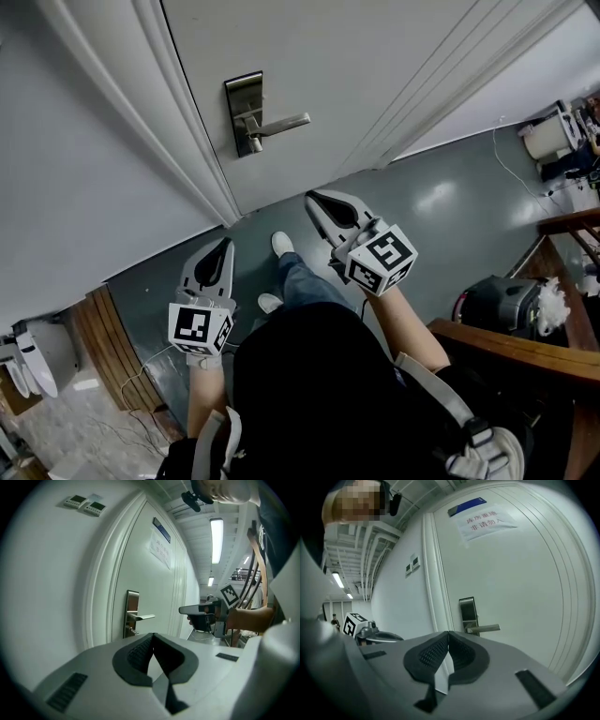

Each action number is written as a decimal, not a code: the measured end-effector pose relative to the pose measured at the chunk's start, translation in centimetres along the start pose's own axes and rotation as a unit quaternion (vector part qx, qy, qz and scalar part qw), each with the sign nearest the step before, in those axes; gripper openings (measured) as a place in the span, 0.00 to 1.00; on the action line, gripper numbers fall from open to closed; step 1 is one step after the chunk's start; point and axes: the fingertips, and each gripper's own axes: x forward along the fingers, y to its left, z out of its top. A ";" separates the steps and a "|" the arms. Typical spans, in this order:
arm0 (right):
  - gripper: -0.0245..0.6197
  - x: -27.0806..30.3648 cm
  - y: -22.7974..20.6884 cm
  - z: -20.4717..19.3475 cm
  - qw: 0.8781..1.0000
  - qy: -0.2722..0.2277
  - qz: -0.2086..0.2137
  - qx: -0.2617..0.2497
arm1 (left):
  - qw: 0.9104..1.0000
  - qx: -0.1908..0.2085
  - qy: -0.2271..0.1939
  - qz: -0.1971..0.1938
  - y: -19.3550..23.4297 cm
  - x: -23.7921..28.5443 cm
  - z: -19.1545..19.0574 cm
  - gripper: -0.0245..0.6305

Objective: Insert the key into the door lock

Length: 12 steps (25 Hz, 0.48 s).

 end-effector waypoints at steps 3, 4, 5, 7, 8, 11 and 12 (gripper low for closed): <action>0.06 -1.0 0.6 0.7 0.999 0.002 -0.014 -0.032 | 1.000 0.011 -0.003 -0.002 -0.3 0.0 0.6 0.05; 0.06 -1.3 0.7 0.8 0.999 0.004 -0.018 -0.043 | 1.000 0.015 -0.005 -0.002 -0.5 0.0 0.8 0.05; 0.06 -1.6 0.9 0.9 0.998 0.006 -0.024 -0.055 | 1.000 0.019 -0.006 -0.002 -0.6 0.0 1.1 0.05; 0.06 -2.0 1.2 1.1 0.996 0.012 -0.033 -0.082 | 1.000 0.026 -0.009 -0.001 -0.9 0.0 1.5 0.05; 0.06 -2.2 1.3 1.2 0.995 0.015 -0.038 -0.094 | 1.000 0.029 -0.011 -0.001 -1.0 0.0 1.7 0.05; 0.06 -2.6 1.6 1.3 0.991 0.021 -0.050 -0.126 | 0.999 0.041 -0.012 0.001 -1.3 0.0 2.2 0.05; 0.06 -2.7 1.7 1.2 0.989 0.021 -0.049 -0.136 | 0.999 0.045 -0.012 0.002 -1.4 0.0 2.3 0.05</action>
